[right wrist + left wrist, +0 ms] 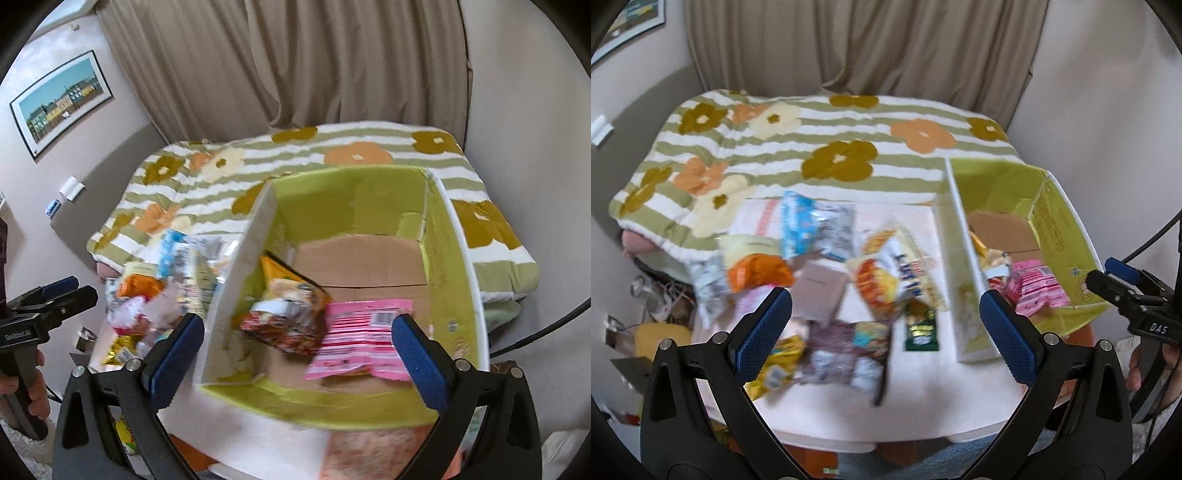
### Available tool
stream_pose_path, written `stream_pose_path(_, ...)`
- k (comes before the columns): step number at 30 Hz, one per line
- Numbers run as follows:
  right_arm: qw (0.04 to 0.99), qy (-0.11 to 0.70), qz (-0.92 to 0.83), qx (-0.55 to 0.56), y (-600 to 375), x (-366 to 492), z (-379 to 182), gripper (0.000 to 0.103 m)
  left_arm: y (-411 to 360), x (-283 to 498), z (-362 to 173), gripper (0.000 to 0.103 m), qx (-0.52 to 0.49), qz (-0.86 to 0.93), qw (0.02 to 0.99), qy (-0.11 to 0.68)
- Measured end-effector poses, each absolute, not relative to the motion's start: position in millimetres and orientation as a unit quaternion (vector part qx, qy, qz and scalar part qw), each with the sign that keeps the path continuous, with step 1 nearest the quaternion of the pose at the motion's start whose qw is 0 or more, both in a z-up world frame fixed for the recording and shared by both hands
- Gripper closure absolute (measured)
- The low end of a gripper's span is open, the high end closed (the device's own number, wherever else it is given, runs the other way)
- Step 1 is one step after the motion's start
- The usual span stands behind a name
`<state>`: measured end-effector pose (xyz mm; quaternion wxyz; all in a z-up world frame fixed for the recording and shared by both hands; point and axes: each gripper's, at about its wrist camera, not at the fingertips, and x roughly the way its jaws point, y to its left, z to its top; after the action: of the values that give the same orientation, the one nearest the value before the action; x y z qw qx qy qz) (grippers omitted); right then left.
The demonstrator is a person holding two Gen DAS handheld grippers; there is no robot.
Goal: Organize snacks
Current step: 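Grasp the gold snack bag with the left tool while the right tool grasps the brown candy bag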
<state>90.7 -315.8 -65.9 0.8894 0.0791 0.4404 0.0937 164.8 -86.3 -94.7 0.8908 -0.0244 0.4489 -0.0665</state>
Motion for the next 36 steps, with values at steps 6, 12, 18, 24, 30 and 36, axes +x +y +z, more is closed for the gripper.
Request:
stream_pose_path(6, 0.886, 0.438, 0.109, 0.108, -266.4, 74.9, -58.8, 0.001, -17.1, 134.2, -87.3, 0.002, -0.037, -0.043, 0.893, 0.446)
stream_pose_path(12, 0.880, 0.445, 0.106, 0.128, -217.0, 59.2, -61.9, 0.001, 47.0, 111.2, -92.4, 0.002, -0.060, -0.034, 0.886, 0.458)
stream_pose_path(18, 0.872, 0.462, 0.100, 0.127, -169.9, 45.4, -80.8, 0.001, 92.5, 104.0, -119.2, 0.002, -0.071, -0.047, 0.871, 0.484)
stream_pose_path(24, 0.844, 0.498, 0.110, 0.168, -144.2, 47.9, -116.5, 0.001, 104.4, 116.6, -170.4, 0.002, -0.103, -0.084, 0.834, 0.536)
stream_pose_path(30, 0.816, 0.532, 0.112, 0.195, -131.2, 69.3, -162.0, 0.001, 95.8, 134.5, -226.0, 0.002, -0.118, -0.112, 0.802, 0.575)
stream_pose_path(36, 0.792, 0.561, 0.118, 0.209, -126.5, 88.7, -201.9, 0.002, 88.0, 152.4, -266.9, 0.015, -0.131, -0.126, 0.777, 0.602)
